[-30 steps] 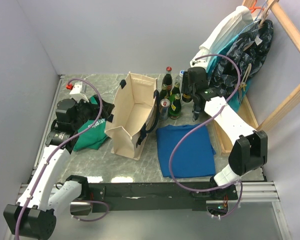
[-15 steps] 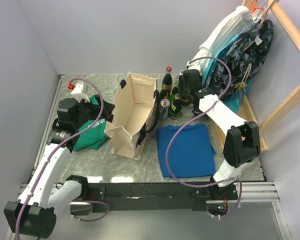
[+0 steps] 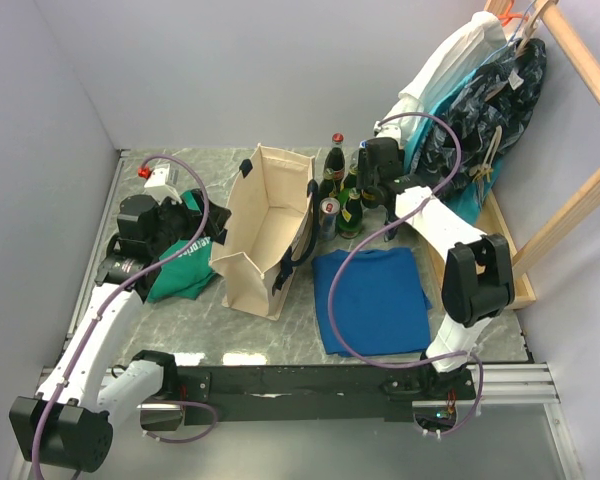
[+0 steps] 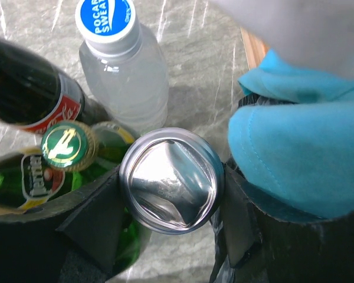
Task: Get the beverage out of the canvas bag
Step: Place the drink at the center of the board.
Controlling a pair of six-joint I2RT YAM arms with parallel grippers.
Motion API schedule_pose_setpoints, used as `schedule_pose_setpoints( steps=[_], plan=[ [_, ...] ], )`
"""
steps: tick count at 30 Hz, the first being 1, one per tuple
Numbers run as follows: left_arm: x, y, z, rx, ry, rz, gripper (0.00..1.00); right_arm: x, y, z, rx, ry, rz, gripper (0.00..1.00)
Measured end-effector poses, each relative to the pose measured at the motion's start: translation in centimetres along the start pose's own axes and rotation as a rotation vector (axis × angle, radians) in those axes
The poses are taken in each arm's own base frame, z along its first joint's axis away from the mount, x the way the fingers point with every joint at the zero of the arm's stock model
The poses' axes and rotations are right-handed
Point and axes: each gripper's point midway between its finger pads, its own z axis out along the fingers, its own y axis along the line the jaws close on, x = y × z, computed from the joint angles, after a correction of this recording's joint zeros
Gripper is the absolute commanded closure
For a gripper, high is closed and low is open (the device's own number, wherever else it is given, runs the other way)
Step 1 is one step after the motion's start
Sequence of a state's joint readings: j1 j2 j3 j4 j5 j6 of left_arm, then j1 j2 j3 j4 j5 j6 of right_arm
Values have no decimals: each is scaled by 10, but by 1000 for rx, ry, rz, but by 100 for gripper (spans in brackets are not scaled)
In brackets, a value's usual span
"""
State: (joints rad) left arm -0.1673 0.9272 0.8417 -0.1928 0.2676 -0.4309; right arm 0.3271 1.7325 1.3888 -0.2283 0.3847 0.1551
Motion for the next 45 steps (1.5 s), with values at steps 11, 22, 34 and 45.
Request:
schedule_pose_setpoints(
  steps=[11,22,34,45],
  plan=[
    [3,2,3,-5,11,-3,4,16,1,17,15,33,-10,100],
    [3,2,3,-5,11,-3,4,28,-4,28,33,63,-9,100],
    [3,2,3,-5,11,-3,4,33,-7,33,41,76,-4,100],
    [3,2,3,-4,12,-3,4,33,-8,33,38,78,13,70]
  ],
)
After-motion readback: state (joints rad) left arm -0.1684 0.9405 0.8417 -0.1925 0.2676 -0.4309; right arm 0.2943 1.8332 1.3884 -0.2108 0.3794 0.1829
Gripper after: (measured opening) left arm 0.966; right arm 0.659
